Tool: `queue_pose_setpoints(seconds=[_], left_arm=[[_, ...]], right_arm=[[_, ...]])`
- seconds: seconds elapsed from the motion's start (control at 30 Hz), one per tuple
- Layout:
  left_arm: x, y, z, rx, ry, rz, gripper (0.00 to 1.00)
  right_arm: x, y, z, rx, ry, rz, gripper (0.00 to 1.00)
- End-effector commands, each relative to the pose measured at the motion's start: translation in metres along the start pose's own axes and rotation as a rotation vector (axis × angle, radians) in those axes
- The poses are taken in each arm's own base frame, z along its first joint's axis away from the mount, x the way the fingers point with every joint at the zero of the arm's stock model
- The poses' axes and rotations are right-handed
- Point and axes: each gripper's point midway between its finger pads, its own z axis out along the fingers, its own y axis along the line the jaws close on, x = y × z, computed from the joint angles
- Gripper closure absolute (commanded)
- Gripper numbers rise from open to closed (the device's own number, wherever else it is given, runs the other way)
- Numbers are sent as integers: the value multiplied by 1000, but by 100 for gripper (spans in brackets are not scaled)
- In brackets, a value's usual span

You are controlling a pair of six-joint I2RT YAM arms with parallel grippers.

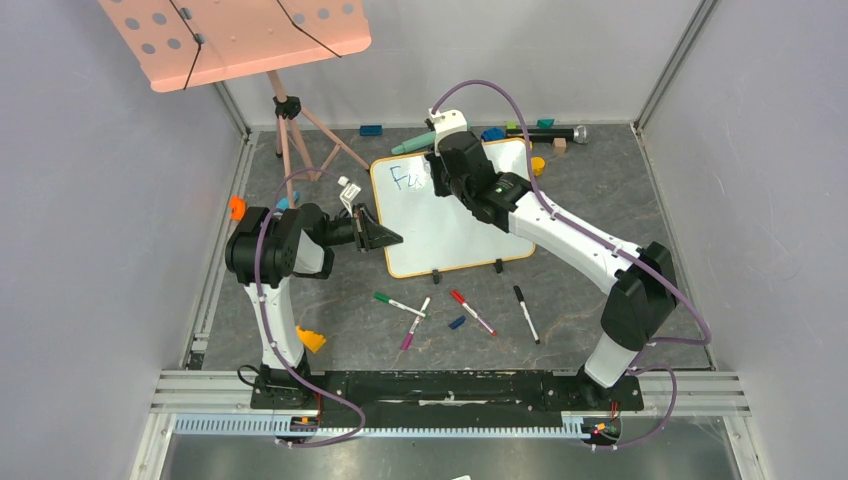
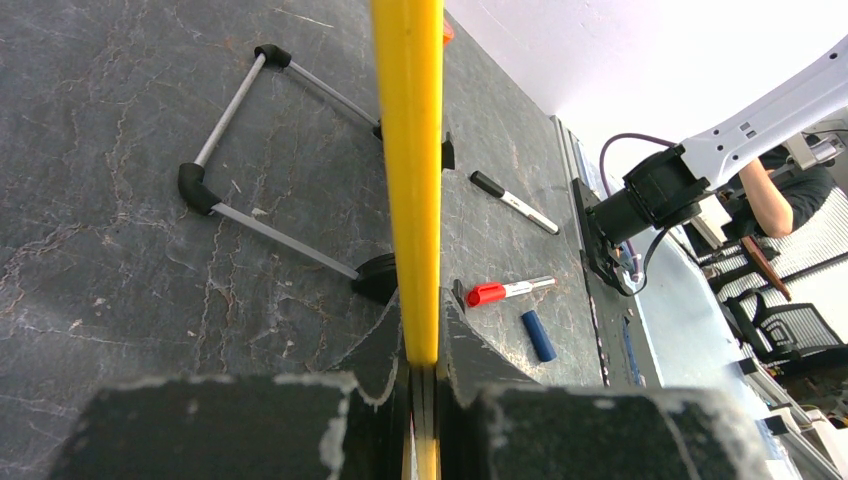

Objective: Write a sentence on the whiteboard

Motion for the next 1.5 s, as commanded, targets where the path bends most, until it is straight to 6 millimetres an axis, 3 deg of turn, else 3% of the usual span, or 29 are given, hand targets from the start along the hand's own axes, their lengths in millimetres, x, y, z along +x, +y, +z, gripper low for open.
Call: queue_pose_setpoints(seconds=[0.0, 0.2, 0.5, 0.93, 1.3, 1.47], left_arm=[[-4, -12, 1, 72, 23, 218, 98], [-4, -13, 1, 72, 23, 218, 98], [-4, -12, 1, 72, 24, 216, 98], [-4, -13, 2, 73, 24, 217, 98], [-4, -12, 1, 73, 24, 219, 98], [-5, -13, 1, 73, 24, 219, 98]], right_arm=[[-19, -2, -8, -11, -56, 14, 100], [-24, -1, -19, -40, -89, 26, 100], [-12, -1, -24, -59, -86, 27, 100], [-2, -3, -7, -20, -28, -6, 100], [32, -4, -17, -48, 7, 27, 100], [34, -3, -21, -61, 0, 42, 100]])
